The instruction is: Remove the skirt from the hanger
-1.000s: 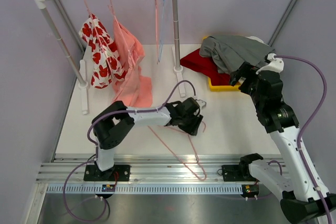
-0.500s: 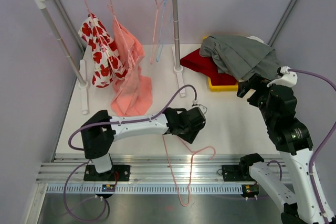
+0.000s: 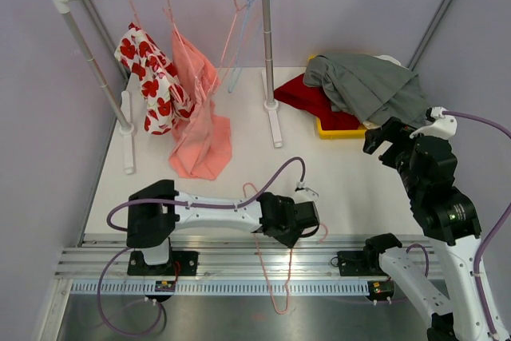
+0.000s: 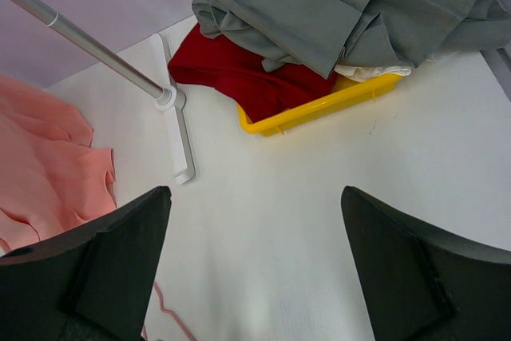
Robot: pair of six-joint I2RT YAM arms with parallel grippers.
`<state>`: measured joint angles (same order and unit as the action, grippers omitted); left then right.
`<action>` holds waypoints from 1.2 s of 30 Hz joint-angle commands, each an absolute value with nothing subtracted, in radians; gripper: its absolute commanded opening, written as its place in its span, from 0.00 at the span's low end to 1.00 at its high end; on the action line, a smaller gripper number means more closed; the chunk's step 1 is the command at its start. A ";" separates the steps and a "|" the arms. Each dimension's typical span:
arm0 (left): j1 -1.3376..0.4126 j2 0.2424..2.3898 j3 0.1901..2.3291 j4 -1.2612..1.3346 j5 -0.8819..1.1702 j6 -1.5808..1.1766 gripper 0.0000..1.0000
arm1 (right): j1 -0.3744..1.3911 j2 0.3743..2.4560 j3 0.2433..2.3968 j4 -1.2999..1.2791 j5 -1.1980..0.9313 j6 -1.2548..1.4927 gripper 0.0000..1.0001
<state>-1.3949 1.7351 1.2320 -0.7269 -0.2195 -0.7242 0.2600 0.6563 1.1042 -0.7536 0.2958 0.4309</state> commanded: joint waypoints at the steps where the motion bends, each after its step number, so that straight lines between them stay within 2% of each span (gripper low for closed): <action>1: -1.426 1.753 1.221 -0.646 -0.233 -0.848 0.48 | 0.262 0.646 1.111 -0.758 0.301 0.431 0.95; 9: -1.448 1.841 1.252 -0.569 -0.229 -0.972 0.46 | 0.262 0.643 1.098 -0.761 0.295 0.417 0.95; 17: -1.448 1.922 1.281 -0.609 -0.327 -1.114 0.41 | 0.262 0.635 1.089 -0.767 0.296 0.396 0.95; 19: -1.448 1.931 1.273 -0.607 -0.342 -1.120 0.36 | 0.262 0.632 1.085 -0.765 0.299 0.394 0.95; 23: -1.448 1.945 1.256 -0.540 -0.315 -1.108 0.05 | 0.262 0.630 1.074 -0.758 0.293 0.399 0.95; 24: -1.448 1.944 1.243 -0.499 -0.304 -1.100 0.01 | 0.262 0.629 1.072 -0.755 0.291 0.400 0.95; 30: -1.450 1.882 1.238 -0.517 -0.250 -1.013 0.00 | 0.264 0.623 1.084 -0.735 0.255 0.390 0.96; 32: -1.456 1.803 1.279 -0.599 -0.236 -0.938 0.00 | 0.262 0.614 1.092 -0.716 0.171 0.358 0.97; 36: -1.477 1.600 1.328 -0.884 -0.220 -0.801 0.00 | 0.264 0.548 1.075 -0.573 -0.163 0.301 1.00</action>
